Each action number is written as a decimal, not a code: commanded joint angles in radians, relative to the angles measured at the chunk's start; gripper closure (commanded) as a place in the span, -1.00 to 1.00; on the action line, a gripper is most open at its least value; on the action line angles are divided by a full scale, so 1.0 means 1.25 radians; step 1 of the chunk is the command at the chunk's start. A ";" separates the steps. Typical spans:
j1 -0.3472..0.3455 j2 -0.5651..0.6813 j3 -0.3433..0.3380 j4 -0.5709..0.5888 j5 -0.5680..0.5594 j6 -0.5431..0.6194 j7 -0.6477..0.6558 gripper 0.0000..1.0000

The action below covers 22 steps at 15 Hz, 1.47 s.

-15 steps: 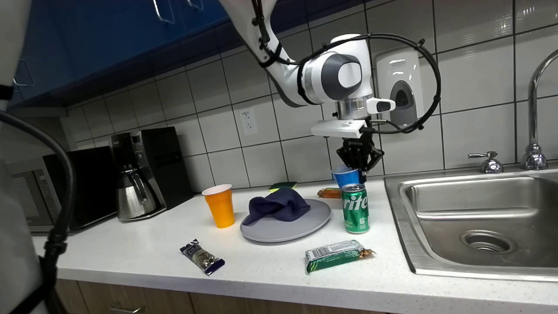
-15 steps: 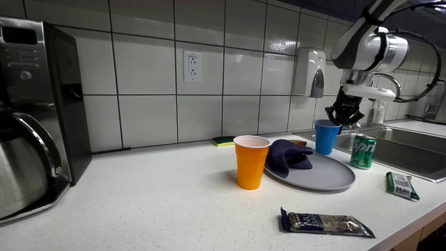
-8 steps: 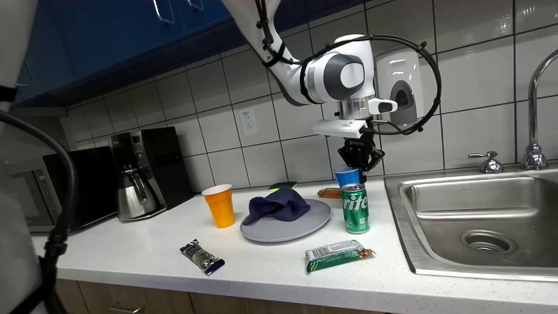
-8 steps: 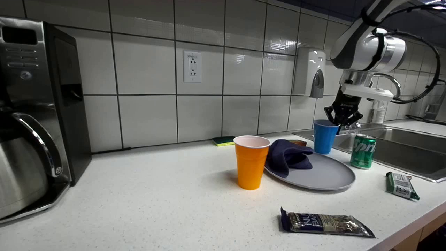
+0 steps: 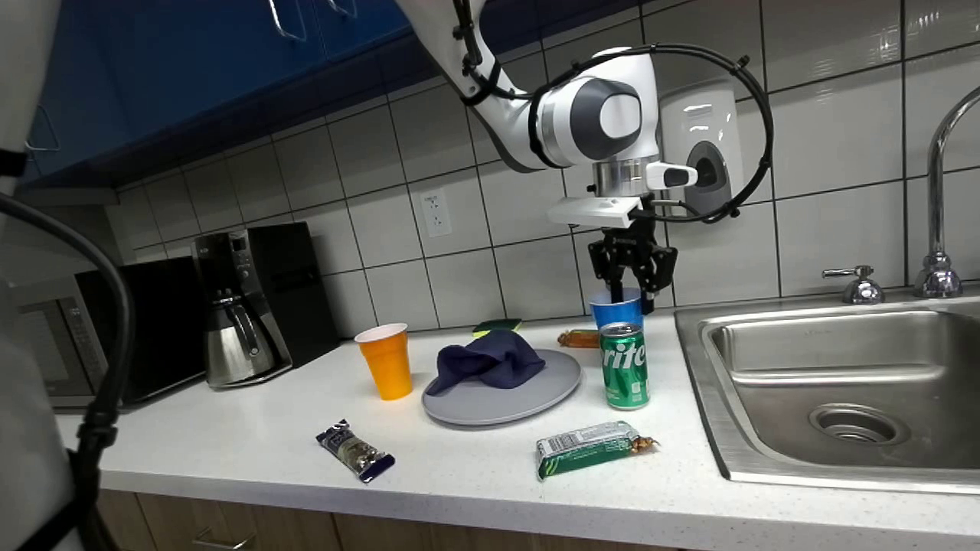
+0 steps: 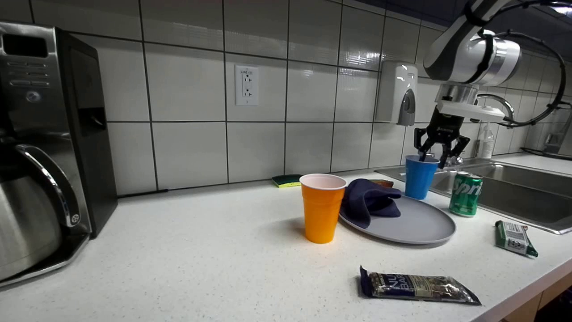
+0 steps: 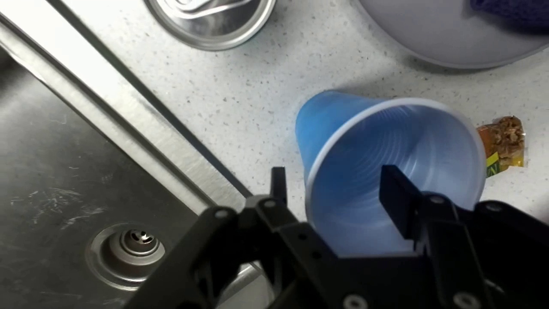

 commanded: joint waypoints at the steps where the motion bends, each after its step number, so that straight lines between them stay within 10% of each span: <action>1: -0.004 -0.016 -0.001 0.016 -0.016 -0.046 0.025 -0.81; 22: 0.073 -0.063 0.027 -0.010 -0.083 -0.058 0.020 -1.00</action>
